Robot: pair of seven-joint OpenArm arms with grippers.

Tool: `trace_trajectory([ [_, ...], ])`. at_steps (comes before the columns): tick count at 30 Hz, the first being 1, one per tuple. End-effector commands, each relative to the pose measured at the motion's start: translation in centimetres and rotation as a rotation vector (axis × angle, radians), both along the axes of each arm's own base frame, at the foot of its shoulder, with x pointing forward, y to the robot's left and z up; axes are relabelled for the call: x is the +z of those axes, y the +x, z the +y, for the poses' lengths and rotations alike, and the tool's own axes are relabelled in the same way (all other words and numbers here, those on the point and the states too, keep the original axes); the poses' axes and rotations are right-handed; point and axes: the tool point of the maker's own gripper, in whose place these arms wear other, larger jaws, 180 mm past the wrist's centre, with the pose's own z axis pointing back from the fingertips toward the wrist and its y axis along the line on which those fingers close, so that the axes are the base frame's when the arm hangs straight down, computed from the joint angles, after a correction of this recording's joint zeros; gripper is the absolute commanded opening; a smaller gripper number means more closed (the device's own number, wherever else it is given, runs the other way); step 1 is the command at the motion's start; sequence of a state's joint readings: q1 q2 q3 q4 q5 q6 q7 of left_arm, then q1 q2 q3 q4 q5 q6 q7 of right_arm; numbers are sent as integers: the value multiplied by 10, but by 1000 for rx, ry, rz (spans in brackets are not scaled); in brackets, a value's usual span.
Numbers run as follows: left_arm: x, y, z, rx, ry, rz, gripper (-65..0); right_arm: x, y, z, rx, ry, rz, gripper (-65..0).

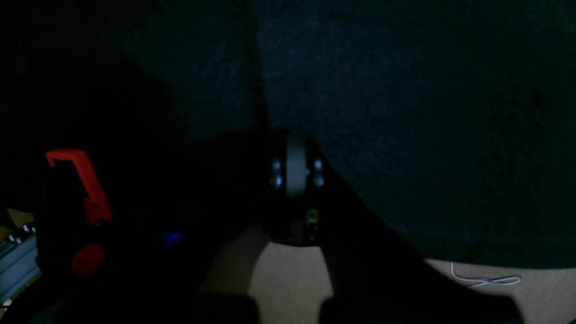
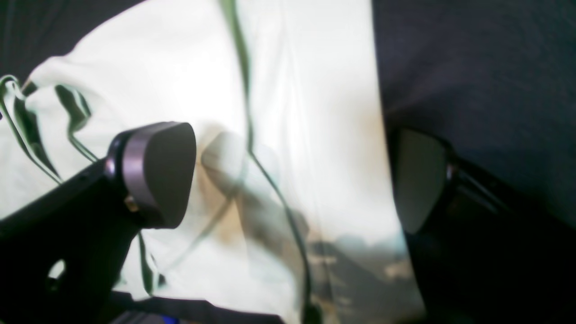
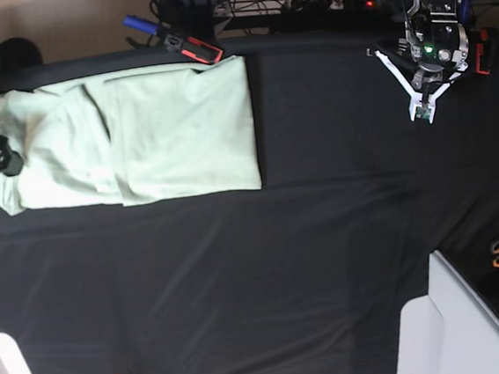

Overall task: Fold the T-shirt properly
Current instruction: 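Grasp the shirt end edge with the right gripper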

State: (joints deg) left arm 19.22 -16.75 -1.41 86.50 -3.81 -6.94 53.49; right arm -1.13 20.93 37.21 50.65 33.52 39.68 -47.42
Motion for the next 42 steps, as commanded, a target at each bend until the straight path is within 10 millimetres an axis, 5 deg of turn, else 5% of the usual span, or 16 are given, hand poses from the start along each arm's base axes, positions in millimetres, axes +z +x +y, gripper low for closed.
trace_trajectory([
  [1,6,4,7,-2,20,-13,-650,-11,-16,12,44,19,72,-16],
  [6,6,4,7,-2,20,-13,-650,-16,-20,20,47,32,80,-51],
  [14,5,4,7,-2,20,-12,-650,-21,-26,28,75,36,105,-280],
  [26,1,0,8,4,21,4,-650,-27,-29,39,111,45,125,-315],
  [32,-9,-8,13,22,19,41,-650,-28,-33,39,111,45,131,-650],
  [42,-8,-5,10,14,17,34,-650,-24,-33,34,126,22,132,-650],
])
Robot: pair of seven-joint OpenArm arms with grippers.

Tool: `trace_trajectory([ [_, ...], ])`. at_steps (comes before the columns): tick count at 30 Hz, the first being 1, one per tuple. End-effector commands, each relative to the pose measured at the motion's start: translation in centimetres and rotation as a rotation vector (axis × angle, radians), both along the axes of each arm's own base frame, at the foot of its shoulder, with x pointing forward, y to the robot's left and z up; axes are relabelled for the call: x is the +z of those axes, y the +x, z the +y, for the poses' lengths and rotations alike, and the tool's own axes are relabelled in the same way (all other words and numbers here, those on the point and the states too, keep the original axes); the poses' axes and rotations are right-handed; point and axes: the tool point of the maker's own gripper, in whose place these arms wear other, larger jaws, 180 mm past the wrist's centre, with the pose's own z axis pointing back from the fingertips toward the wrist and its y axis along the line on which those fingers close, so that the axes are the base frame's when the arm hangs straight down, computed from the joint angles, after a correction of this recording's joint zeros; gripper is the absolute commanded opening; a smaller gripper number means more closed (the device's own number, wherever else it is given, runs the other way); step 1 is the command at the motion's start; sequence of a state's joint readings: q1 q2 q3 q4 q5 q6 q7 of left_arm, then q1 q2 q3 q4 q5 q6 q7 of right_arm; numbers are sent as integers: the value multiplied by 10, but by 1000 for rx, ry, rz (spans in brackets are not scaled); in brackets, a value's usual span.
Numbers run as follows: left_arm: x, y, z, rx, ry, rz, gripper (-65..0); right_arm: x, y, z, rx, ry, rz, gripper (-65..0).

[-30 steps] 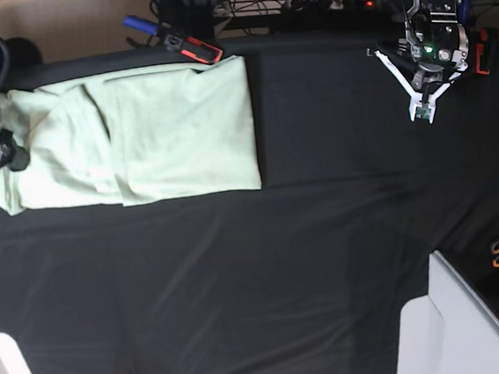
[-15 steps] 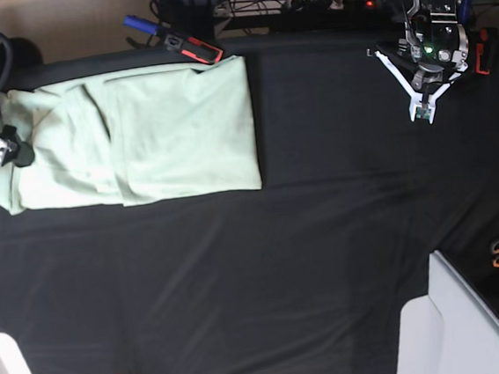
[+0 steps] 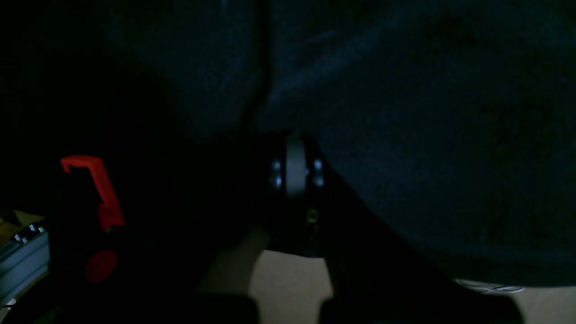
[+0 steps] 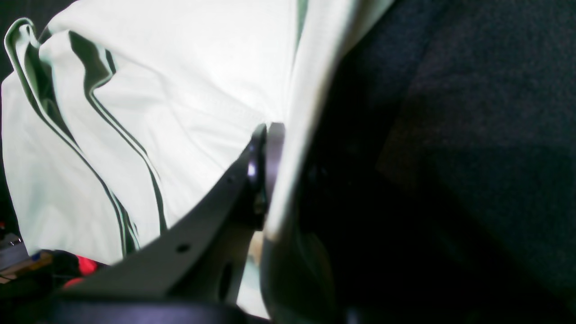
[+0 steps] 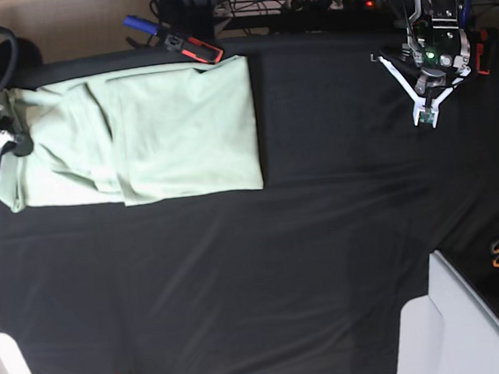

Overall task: Fold the T-shirt properly
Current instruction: 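Grasp the shirt end edge with the right gripper, then lift the grasped end and fold it over the shirt body with the right gripper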

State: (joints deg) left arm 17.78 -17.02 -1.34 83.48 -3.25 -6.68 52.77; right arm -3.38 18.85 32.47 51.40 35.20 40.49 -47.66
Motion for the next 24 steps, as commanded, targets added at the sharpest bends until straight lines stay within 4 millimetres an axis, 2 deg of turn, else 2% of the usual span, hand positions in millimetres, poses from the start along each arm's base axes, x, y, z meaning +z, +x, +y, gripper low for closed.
trace_trajectory([
  [1,-2,-6,3,3,5,22,-650,-7,-20,-5,53,-41,92,-650],
  [2,-1,-5,3,3,5,20,-650,-7,-25,-4,62,-48,100,-650],
  [5,-1,-5,3,3,5,20,-650,6,-23,-7,106,-107,66,-650],
  [9,-2,-5,3,1,5,20,-650,18,-14,11,206,-178,12,-650],
  [14,-2,-5,3,1,5,20,-650,22,-8,30,284,-267,-8,-650],
  [20,-2,-9,5,7,7,26,-650,42,6,42,359,-473,-78,-650],
  [24,-2,-9,5,7,7,28,-650,56,15,40,394,-610,-99,-650],
])
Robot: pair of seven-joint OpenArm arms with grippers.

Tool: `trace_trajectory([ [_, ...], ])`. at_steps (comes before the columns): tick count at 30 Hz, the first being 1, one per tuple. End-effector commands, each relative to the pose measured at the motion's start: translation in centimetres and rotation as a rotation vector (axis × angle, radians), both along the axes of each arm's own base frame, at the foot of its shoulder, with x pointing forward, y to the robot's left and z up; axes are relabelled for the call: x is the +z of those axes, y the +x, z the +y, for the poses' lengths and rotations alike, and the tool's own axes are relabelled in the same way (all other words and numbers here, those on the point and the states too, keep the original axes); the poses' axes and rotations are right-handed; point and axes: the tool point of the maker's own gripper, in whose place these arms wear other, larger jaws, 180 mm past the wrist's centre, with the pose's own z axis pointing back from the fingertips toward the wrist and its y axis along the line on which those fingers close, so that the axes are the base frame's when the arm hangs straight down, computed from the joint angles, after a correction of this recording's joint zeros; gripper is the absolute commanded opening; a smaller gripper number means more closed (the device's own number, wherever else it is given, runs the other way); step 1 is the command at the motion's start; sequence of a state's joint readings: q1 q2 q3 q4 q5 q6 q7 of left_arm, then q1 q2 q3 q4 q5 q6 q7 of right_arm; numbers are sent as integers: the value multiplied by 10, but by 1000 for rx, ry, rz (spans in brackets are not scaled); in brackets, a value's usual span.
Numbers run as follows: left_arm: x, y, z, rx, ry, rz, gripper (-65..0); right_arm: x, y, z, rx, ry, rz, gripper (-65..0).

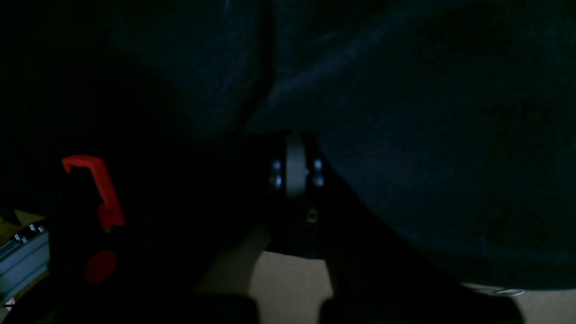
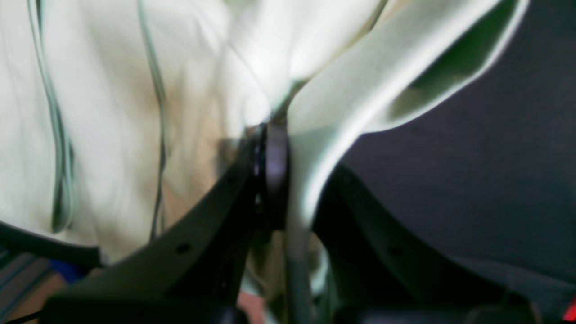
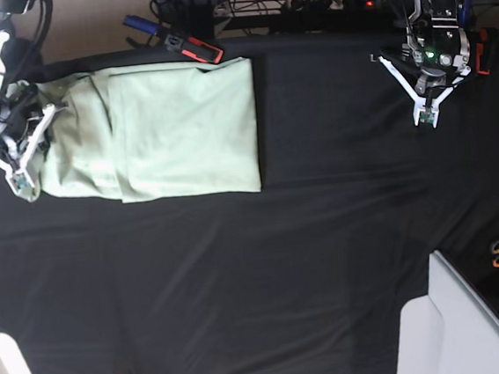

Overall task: Fold the T-shirt properly
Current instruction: 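Lift the grasped end and fold it over the shirt body with the right gripper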

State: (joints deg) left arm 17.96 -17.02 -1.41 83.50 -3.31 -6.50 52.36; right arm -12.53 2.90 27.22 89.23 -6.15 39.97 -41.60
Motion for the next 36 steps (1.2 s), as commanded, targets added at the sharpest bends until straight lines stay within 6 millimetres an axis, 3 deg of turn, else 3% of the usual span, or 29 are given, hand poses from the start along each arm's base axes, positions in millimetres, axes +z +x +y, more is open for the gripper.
trace_trajectory([
  [1,-2,-9,4,5,7,33,-650,15,14,-4,9,-32,-60,-650],
  [13,-2,-6,2,-2,4,30,-650,48,21,-1,51,-254,-95,-650],
  [18,-2,-5,3,1,5,27,-650,57,22,40,178,-245,-126,-650],
  [22,-1,-6,5,7,7,27,-650,51,14,78,268,-213,-124,-650],
  [31,-3,-11,8,6,14,39,-650,51,15,123,258,-180,-183,-650],
  [36,-3,-11,8,7,14,40,-650,63,18,144,263,-212,-250,-650],
])
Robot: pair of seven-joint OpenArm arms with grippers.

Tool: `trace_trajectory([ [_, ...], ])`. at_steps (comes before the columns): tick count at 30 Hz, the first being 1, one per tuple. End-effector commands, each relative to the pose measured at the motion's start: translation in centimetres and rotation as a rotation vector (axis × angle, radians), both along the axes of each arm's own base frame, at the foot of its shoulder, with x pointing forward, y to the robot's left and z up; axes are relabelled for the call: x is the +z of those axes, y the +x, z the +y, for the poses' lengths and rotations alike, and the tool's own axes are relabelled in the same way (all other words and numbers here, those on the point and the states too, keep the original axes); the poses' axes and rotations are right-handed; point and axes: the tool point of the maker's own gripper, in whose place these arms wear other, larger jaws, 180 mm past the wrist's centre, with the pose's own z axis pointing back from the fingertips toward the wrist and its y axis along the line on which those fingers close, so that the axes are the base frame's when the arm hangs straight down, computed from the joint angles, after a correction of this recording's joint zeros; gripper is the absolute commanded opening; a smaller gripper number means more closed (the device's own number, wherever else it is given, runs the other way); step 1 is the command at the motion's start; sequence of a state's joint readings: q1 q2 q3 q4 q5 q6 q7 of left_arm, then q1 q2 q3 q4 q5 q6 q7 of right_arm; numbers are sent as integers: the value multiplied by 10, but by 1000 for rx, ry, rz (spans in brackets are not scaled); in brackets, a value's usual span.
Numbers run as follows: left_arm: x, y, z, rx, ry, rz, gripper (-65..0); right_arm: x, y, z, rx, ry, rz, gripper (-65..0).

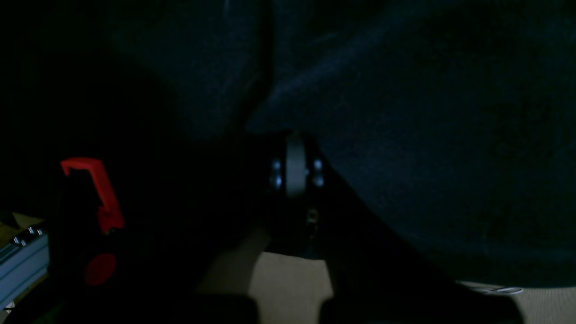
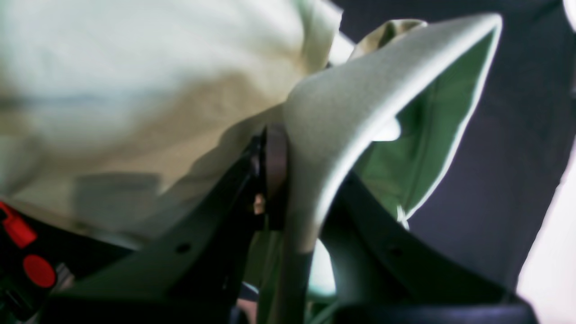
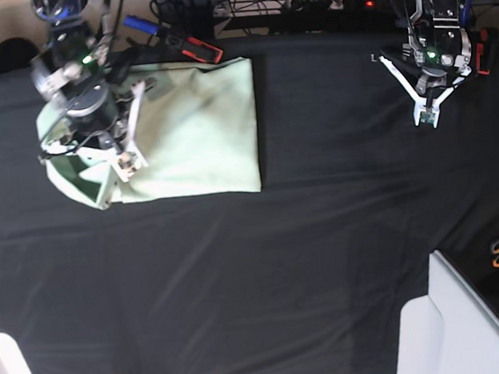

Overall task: Fold the T-shirt properly
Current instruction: 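Lift the grasped end and fold it over the shirt body with the right gripper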

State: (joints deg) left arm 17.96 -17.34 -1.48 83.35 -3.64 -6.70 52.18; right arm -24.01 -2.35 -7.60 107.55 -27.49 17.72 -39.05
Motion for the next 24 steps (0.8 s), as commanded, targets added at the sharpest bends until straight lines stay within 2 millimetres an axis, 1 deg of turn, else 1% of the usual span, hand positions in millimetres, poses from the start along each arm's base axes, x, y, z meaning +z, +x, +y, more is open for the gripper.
trace_trajectory([
  [1,-3,-11,6,8,15,41,-650,12,9,8,11,-4,-58,-650],
  [5,-3,-10,6,8,15,39,-650,19,12,21,19,-43,-102,-650],
  [8,-3,-10,6,8,15,39,-650,23,13,32,26,-37,-122,-650],
  [10,-3,-11,6,8,15,41,-650,19,10,41,45,-29,-114,-650],
  [12,-3,-11,7,8,17,41,-650,12,7,50,74,-43,-97,-650],
  [16,-2,-11,9,6,21,42,-650,1,1,61,126,-79,-74,-650],
  [19,-1,-12,13,3,30,44,-650,5,5,72,133,-78,-88,-650],
  [24,-1,-12,13,3,31,45,-650,-1,11,74,144,-109,-83,-650],
])
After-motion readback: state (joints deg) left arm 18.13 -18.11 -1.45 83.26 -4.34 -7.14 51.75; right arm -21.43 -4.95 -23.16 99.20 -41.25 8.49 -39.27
